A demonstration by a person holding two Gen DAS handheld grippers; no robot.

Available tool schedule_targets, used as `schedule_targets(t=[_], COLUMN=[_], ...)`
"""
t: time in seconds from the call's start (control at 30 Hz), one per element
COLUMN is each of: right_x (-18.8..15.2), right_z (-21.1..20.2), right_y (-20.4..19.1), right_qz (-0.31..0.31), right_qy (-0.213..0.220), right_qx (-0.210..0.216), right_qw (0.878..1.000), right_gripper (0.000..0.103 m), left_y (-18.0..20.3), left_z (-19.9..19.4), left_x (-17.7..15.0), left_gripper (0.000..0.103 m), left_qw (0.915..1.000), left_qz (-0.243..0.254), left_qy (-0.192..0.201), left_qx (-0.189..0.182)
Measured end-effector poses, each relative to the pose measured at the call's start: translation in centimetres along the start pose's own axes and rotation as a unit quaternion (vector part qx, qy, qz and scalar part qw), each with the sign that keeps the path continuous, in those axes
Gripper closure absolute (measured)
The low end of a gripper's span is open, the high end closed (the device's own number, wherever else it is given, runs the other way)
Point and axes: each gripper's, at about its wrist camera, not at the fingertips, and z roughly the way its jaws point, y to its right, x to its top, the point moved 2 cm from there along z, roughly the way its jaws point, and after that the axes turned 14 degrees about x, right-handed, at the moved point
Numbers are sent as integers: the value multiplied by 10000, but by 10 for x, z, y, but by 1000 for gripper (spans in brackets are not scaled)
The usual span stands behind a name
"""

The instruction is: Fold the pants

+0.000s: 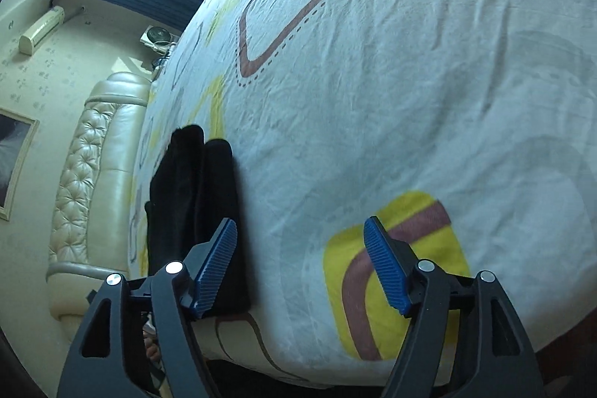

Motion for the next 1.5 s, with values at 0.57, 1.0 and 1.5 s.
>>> schedule_targets(t=[0.57,1.0,1.5], right_x=[-139,-152,-150], right_z=[15,29,34], right_y=[-83,-107,-98], right_qz=[-2390,-2879,-2670], right_qy=[-316,-176,-324], right_qx=[-1657,-1604,-1617], right_qw=[9563,9440,9495], right_gripper=[26,21,21], left_y=[68,101,94], left_z=[-98,-96,-84], left_x=[-113,-138,-140], left_gripper=[11,11,11], left_qw=[9918,9821,9866], left_qz=[907,1403,1244], left_qy=[755,1091,824], left_qx=[495,617,662])
